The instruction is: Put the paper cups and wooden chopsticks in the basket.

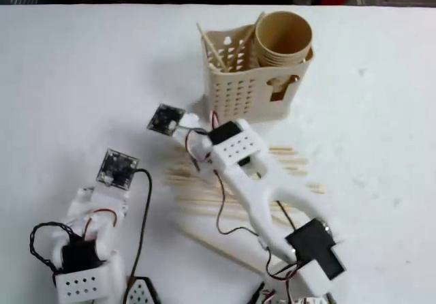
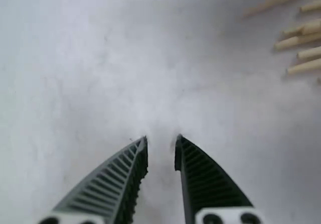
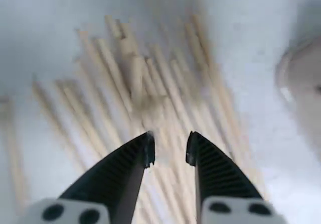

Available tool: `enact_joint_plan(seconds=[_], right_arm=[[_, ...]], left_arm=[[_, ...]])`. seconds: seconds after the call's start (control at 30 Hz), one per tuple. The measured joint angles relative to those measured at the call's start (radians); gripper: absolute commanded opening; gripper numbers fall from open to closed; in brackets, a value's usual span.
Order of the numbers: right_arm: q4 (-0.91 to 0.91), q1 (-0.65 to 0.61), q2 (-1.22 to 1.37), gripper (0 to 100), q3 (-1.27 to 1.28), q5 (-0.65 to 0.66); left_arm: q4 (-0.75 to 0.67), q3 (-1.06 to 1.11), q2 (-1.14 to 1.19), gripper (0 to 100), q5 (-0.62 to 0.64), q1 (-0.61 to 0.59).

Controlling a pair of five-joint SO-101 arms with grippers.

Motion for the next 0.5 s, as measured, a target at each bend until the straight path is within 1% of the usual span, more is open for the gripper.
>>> enact_joint_plan(seconds=[0.07,0.23,0.4,0.5], right_arm=[[0.054,-0.046,-0.029,11.9,0.026,-0.026],[0.087,-0.184,-0.097,11.9,0.132,-0.038],[0.083,-0.224,-0.112,11.9,0.206,-0.046],[0.083,-0.272,-0.112,11.9,0.241,-0.048]], left_arm=[[0.0,0.0,0.0,11,0.0,0.0],[0.0,0.0,0.0,11,0.0,0.0],[0.0,0.0,0.0,11,0.0,0.0],[0.0,0.0,0.0,11,0.0,0.0]])
